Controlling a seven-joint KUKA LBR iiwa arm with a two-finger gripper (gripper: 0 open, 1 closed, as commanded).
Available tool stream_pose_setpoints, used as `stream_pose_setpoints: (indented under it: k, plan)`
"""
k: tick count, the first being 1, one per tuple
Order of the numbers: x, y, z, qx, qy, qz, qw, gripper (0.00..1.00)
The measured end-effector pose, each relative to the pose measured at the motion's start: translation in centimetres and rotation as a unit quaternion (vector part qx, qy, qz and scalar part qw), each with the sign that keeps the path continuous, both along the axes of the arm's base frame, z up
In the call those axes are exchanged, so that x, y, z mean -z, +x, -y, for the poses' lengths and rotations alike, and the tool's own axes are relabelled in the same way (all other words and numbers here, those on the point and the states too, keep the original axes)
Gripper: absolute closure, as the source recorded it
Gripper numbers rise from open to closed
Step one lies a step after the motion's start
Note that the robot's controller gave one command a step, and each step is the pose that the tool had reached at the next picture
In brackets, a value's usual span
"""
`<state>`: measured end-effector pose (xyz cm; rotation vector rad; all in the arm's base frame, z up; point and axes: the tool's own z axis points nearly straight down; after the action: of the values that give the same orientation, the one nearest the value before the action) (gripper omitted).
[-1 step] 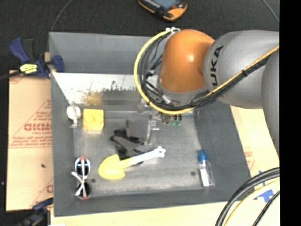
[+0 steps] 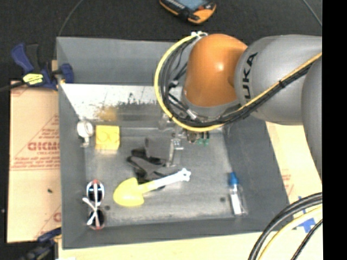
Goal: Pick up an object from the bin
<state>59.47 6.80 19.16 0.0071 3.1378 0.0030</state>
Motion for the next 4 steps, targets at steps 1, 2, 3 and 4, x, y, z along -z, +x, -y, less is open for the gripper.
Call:
stream_pose_setpoints:
  k: [1, 2, 3, 4]
  plan:
    - [6.8, -0.1, -2.3, 0.000, 0.001, -0.0015, 1.0000, 0.00]
    - [6.5, -0.1, -2.0, 0.001, 0.001, -0.0012, 1.0000, 0.00]
    - [11.7, 3.2, -2.0, -0.058, 0.000, 0.0024, 0.9983, 0.00]
    - [11.3, -3.1, -4.9, 0.030, 0.001, 0.0017, 0.9995, 0.00]
